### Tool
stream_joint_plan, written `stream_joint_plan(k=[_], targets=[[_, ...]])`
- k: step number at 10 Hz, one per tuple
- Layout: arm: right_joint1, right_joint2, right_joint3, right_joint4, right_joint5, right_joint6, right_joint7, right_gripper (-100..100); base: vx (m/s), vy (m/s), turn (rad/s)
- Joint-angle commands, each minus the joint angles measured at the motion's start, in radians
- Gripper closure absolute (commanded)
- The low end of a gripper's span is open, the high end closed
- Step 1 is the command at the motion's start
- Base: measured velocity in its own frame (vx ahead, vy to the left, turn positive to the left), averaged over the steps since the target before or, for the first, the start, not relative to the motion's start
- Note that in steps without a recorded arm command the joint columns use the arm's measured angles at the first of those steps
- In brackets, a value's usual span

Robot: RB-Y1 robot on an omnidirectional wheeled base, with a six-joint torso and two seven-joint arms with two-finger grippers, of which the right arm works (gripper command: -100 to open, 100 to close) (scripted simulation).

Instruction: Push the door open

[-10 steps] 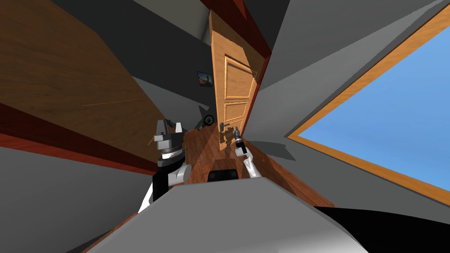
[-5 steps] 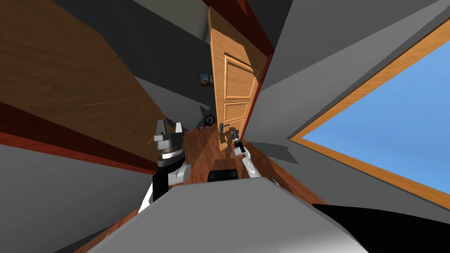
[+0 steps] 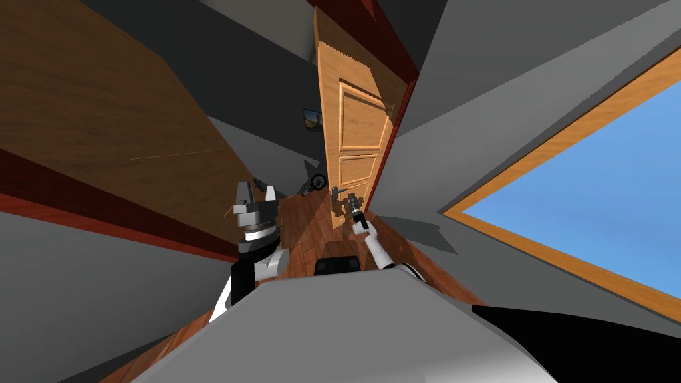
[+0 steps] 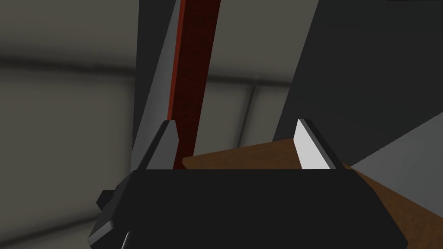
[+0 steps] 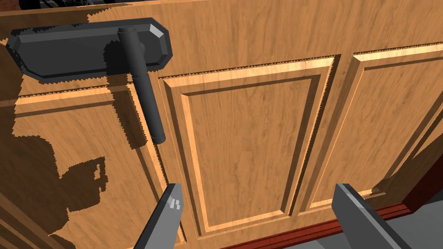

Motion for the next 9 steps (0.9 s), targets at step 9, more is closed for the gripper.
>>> stream_joint_plan(k=[9], targets=[[-0.144, 0.014, 0.030, 0.252, 0.018, -0.026, -0.018, -100, 0.020, -0.069, 0.066]])
